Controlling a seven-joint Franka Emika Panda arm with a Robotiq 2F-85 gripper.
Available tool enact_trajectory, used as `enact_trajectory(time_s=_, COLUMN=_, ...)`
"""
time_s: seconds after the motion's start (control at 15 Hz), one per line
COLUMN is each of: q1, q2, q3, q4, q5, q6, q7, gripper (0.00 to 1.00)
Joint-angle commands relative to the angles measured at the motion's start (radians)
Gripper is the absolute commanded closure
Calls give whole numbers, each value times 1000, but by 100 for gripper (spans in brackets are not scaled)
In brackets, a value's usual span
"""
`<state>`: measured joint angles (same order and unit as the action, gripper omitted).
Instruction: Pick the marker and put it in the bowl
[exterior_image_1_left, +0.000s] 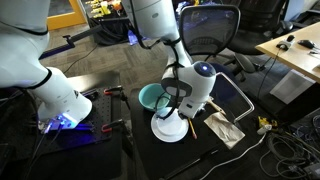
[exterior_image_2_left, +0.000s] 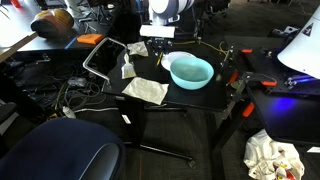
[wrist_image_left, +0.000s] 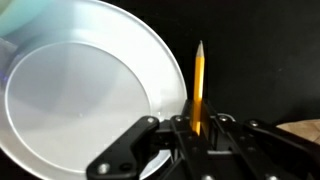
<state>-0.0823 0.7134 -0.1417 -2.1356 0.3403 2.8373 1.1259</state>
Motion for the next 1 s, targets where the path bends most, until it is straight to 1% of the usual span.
enact_trajectory(time_s=0.0, q1=21, q2=-71, q3=-19, q4=-65, q5=22, q6=10, q7=3, gripper=97)
enact_trajectory(time_s=0.4, q1=82, q2=-231, q3=-82, q4=-216, q5=-5, q6=63, q7=15, gripper=97)
enact_trajectory(time_s=0.6, q1=144, q2=-320, q3=-133, q4=-310, q5=-44, q6=96, q7=33, gripper=97)
enact_trajectory(time_s=0.8, q1=256, q2=-401, q3=-227, q4=-417, q5=-132, q6=143, q7=78, gripper=97)
enact_trajectory(time_s=0.87, q1=297, q2=-419, q3=-265, q4=-446, q5=-171, q6=155, q7=99, gripper=97)
enact_trajectory(time_s=0.93, q1=356, q2=-431, q3=-317, q4=-475, q5=-225, q6=165, q7=139, gripper=97)
